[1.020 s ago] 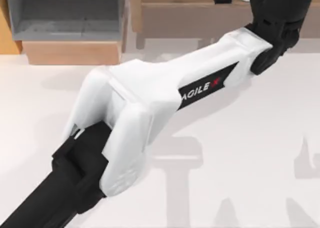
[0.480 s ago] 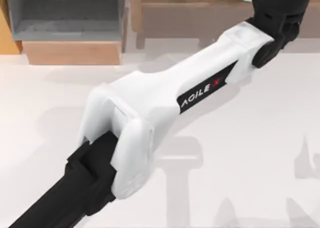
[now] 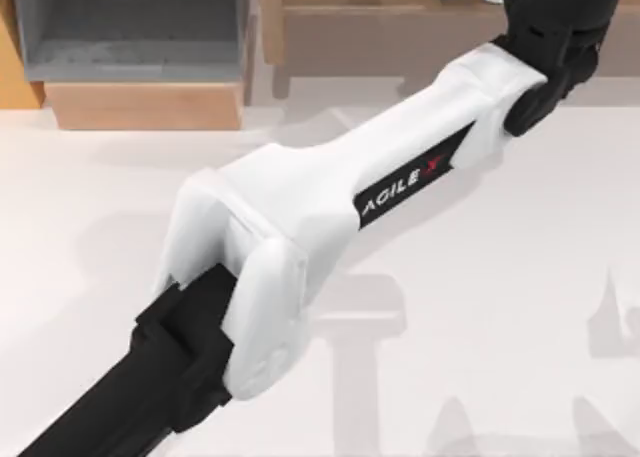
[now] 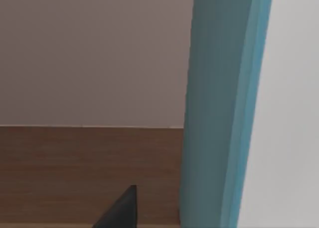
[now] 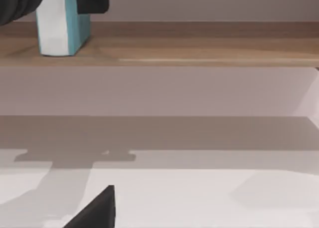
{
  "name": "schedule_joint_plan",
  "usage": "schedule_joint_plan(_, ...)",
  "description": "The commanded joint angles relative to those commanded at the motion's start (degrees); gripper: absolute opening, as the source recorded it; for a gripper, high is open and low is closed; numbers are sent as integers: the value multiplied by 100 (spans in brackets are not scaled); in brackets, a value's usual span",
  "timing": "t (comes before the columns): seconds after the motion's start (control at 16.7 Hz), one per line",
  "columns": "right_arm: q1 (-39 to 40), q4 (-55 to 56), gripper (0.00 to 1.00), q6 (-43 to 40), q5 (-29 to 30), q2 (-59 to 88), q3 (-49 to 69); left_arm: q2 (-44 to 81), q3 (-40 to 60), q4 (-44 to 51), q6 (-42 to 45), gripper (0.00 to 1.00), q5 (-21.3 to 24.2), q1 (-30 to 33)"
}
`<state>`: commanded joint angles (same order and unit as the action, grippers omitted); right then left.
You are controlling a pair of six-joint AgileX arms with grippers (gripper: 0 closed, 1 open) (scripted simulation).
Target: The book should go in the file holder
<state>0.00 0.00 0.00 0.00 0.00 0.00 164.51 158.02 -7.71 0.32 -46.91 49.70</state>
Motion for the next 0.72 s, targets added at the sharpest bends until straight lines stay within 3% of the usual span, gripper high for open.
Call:
schedule_joint_plan(0.54,0,0,100,0,0,0,0,0,0,0,0,2,0,0)
schedule_joint_plan(0.72,0,0,100,0,0,0,0,0,0,0,0,0,0,0)
